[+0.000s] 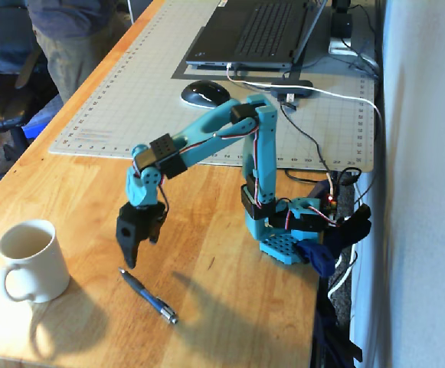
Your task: Grasp a pen and put it in a mug.
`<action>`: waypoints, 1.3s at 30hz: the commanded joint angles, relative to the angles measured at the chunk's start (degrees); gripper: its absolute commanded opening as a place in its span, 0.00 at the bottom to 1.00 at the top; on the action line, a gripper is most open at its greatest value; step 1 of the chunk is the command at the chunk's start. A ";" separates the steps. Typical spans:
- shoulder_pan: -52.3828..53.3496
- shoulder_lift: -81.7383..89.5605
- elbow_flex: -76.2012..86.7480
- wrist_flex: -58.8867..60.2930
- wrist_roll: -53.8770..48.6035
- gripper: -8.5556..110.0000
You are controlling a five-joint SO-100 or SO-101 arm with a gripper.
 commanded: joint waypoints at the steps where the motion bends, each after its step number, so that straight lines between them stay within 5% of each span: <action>1: -1.85 -1.32 -7.38 -3.08 4.31 0.33; 31: -3.78 -13.97 -8.17 -6.42 6.42 0.32; 39: -3.78 -13.97 -8.09 -6.24 6.42 0.21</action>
